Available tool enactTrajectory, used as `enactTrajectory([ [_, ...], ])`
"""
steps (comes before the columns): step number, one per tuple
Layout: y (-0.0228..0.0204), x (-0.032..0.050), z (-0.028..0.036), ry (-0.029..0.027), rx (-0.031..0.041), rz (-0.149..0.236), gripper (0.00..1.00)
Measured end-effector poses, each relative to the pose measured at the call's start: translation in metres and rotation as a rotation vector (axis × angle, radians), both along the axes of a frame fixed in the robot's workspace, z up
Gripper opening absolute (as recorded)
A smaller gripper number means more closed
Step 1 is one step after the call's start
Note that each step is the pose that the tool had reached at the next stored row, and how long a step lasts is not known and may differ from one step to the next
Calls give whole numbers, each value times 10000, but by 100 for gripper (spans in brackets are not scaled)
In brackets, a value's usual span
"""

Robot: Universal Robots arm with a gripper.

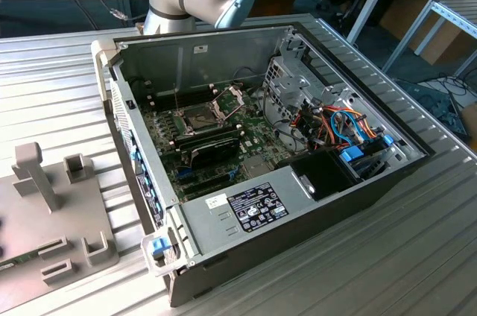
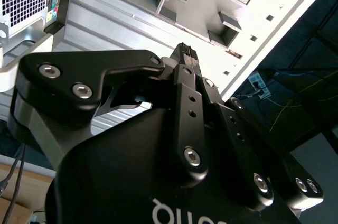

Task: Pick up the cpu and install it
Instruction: 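Reach for the cpu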

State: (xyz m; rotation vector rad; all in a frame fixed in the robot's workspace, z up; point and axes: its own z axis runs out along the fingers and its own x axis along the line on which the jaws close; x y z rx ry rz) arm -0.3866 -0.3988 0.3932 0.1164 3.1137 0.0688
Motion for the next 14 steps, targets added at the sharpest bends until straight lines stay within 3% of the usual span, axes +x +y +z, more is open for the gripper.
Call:
enactTrajectory([
  [3,0,-1,-3,0,0,0,11],
  [6,0,-1,-46,8,-14,0,11],
  [8,0,-8,-98,41,-40,-1,11],
  [14,0,-88,-172,109,-62,0,11],
])
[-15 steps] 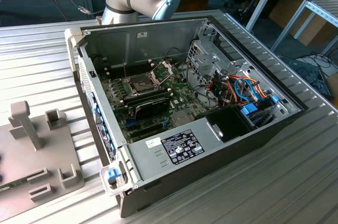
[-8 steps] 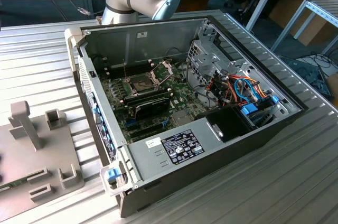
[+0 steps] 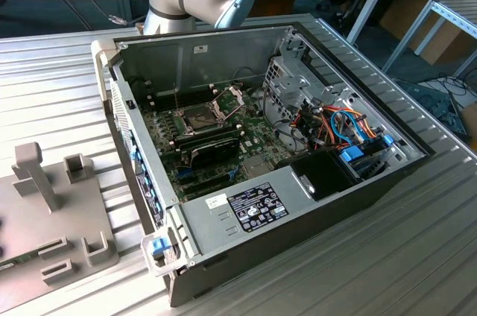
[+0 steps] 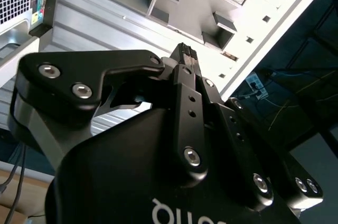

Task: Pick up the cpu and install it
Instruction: 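Reach for the cpu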

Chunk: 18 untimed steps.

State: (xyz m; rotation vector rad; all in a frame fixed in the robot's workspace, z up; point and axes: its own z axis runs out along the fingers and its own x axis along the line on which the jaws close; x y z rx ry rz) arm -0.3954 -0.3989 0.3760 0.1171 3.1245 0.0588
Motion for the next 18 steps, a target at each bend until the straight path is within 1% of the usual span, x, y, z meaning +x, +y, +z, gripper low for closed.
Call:
enactTrajectory([
  [3,0,-66,-40,39,-12,0,11],
  [6,0,-114,-68,77,-26,0,11],
  [8,0,-152,-93,111,-47,-1,11],
  [10,0,-170,-105,137,-63,0,11],
  [13,0,-206,-137,199,-101,0,11],
  [18,0,-236,-163,261,-149,-1,11],
])
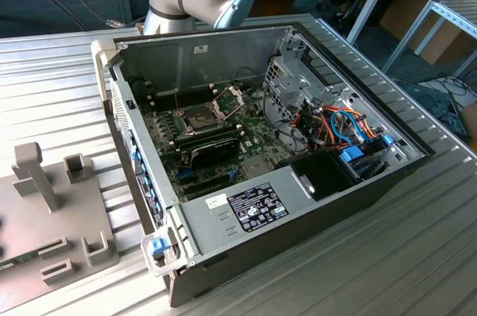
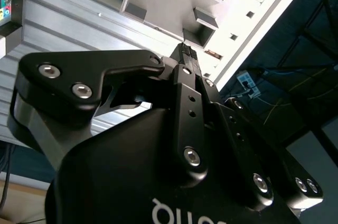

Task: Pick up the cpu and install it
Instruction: 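Reach for the cpu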

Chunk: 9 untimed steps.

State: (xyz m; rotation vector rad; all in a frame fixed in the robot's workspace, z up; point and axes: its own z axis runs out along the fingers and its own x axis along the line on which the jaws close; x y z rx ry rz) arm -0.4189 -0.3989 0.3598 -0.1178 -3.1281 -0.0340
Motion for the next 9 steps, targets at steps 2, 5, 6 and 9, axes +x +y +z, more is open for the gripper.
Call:
enactTrajectory([
  [2,0,-3,-1,2,-4,1,11],
  [5,0,-4,-2,2,-3,0,11],
  [6,0,-4,-3,2,-3,0,11],
  [9,0,-4,-3,1,-3,0,11],
])
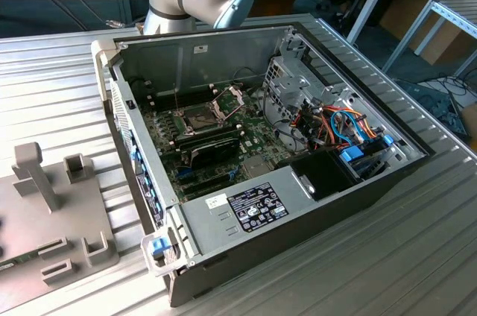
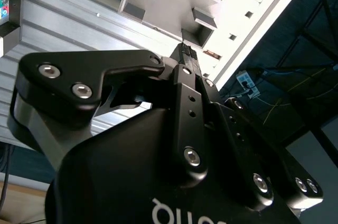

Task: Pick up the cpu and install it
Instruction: 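Reach for the cpu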

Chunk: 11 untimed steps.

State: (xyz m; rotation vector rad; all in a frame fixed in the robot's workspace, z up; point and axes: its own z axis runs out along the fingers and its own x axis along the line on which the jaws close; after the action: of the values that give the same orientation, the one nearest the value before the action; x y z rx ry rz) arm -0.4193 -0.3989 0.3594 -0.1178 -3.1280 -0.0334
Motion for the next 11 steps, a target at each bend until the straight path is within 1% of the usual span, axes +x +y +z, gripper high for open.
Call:
enactTrajectory([
  [3,0,0,0,0,0,0,11],
  [5,0,-1,-16,-3,3,1,11],
  [7,0,-4,-44,10,1,0,11],
  [11,1,-23,-122,39,1,-3,11],
])
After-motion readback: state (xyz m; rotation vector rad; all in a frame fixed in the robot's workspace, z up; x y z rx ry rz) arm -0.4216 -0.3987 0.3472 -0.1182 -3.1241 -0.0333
